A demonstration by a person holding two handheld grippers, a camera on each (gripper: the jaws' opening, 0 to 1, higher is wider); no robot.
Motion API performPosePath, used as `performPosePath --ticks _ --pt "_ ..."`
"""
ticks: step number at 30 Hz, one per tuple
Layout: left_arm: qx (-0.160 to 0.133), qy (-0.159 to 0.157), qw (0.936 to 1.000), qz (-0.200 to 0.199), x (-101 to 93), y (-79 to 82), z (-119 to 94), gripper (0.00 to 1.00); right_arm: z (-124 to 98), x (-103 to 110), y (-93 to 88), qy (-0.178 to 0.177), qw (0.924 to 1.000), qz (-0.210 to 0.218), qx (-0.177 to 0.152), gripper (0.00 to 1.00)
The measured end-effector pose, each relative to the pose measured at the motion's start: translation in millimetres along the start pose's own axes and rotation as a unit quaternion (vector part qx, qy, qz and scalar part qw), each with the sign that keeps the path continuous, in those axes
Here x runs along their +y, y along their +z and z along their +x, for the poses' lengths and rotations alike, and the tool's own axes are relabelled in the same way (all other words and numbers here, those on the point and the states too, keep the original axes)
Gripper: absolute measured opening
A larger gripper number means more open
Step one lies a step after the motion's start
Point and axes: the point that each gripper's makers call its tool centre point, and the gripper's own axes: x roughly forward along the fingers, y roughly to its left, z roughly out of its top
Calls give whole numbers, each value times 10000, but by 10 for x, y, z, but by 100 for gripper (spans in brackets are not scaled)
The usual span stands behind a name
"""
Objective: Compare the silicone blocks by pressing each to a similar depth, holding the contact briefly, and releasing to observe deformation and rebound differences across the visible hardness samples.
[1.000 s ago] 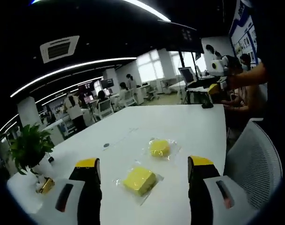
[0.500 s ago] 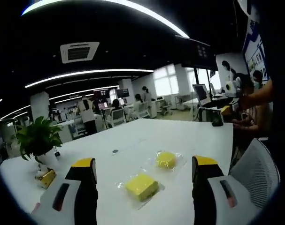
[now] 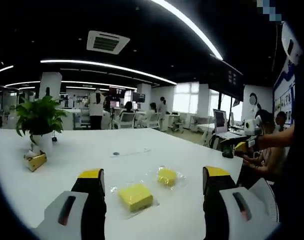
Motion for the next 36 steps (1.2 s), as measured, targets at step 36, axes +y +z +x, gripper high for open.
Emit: performPosePath --ticks 36 --pt "1253 -969 9724 -1712 -306 -317 1389 67 -75 95 -445 560 9980 -89 286 80"
